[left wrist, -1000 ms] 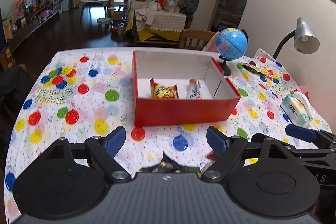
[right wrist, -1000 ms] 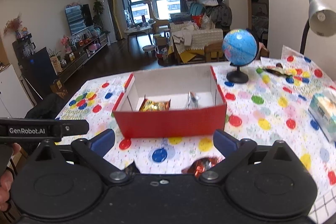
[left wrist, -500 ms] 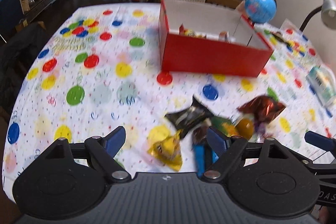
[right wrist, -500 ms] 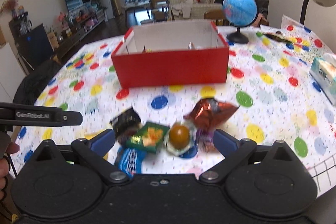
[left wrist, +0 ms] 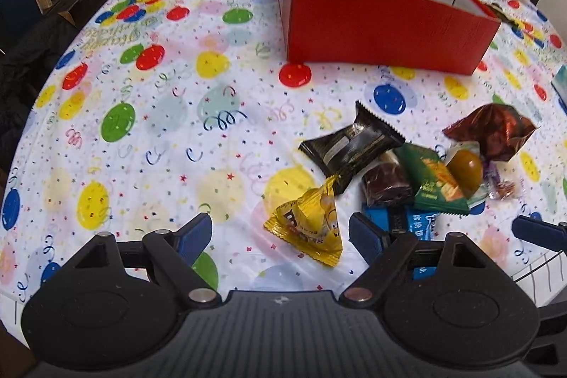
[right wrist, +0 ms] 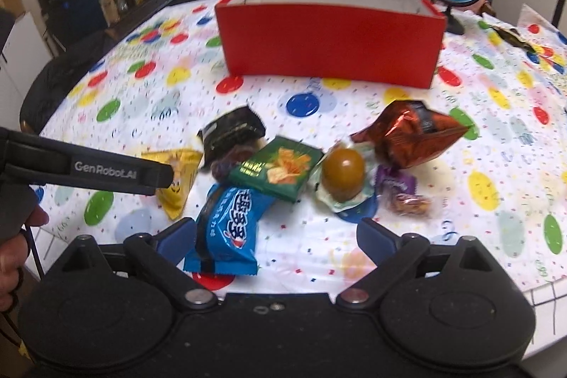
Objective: Organize snacks
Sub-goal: 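Grasp the yellow pouch with the left gripper while the right grasps the blue biscuit pack, then carry both snacks into the red box and open both grippers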
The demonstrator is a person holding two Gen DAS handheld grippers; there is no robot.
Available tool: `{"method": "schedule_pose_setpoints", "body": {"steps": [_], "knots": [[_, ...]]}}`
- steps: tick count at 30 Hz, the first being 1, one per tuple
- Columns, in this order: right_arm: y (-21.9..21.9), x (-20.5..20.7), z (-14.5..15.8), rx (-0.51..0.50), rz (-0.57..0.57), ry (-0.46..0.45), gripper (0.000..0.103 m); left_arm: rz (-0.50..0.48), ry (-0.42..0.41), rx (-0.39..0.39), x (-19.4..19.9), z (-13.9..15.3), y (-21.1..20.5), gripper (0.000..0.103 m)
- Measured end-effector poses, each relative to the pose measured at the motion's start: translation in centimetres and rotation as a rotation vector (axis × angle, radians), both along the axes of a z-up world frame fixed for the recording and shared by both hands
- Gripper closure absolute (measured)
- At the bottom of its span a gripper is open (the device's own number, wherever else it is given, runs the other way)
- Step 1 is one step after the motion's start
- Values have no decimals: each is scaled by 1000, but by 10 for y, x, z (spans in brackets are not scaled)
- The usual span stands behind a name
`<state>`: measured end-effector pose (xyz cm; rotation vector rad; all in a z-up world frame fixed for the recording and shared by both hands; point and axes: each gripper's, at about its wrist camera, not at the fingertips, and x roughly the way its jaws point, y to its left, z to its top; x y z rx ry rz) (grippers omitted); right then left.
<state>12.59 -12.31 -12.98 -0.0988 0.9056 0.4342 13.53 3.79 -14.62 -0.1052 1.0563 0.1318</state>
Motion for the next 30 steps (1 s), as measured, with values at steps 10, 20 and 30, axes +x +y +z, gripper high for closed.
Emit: {"method": "schedule_pose_setpoints", "body": {"steps": [10,20,30], "knots": [[20,18,-20,-12,54,50,16,4,27,0,15,-17,-1,19],[31,25,-25,30,100,86,43,9,17,-42,21,-22,-1,41],[30,20,-22,41,74,83,65,32,-10,-63,15,-16,6,70]]}}
